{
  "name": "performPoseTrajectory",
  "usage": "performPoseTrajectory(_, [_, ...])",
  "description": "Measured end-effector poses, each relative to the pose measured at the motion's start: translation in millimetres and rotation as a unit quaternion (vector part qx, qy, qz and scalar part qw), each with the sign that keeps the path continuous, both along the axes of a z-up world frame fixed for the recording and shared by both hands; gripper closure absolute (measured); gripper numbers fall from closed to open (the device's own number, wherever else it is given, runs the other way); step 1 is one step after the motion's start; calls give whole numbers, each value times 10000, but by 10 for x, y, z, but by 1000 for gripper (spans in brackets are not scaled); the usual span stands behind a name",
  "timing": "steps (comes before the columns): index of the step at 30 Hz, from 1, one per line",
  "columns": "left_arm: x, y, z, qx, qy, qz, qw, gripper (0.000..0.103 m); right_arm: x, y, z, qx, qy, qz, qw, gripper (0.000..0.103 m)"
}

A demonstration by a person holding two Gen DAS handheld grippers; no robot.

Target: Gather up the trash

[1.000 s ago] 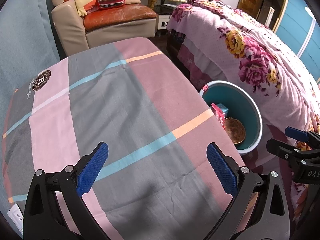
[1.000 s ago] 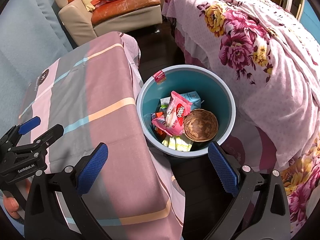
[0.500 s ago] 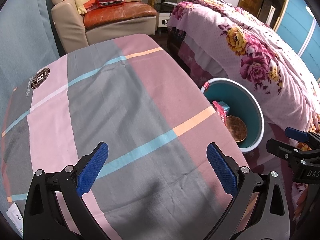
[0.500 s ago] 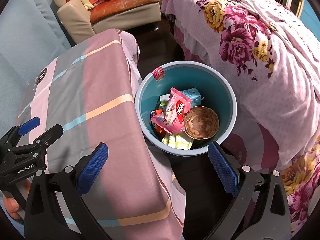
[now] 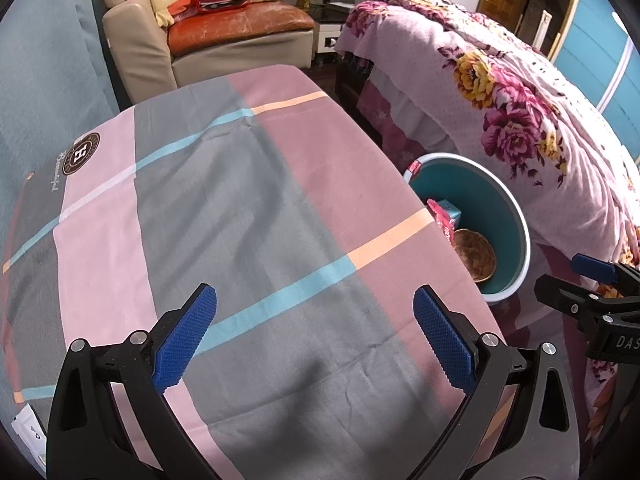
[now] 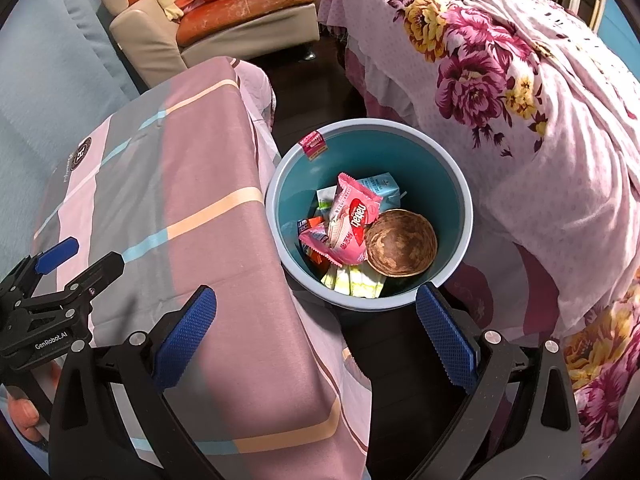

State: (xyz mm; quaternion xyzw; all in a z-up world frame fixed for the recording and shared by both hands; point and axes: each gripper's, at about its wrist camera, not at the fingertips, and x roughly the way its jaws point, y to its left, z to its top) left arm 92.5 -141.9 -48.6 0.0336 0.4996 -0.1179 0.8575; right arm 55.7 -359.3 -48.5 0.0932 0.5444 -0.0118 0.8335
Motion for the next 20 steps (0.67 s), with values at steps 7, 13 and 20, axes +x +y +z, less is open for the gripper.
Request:
performPoseTrajectory(7, [-4, 15, -4, 4, -4, -2, 10000, 4, -11, 4, 17, -33, -33, -24, 10000, 7])
performPoseTrajectory(13, [-35, 67, 22, -23, -12, 42, 10000, 4, -43, 18, 85, -88, -96, -46, 9999, 7])
performPoseTrajectory(20, [-62, 127, 61, -120, 69, 107, 9998, 4, -75, 32, 149, -122, -157, -60, 9998, 7])
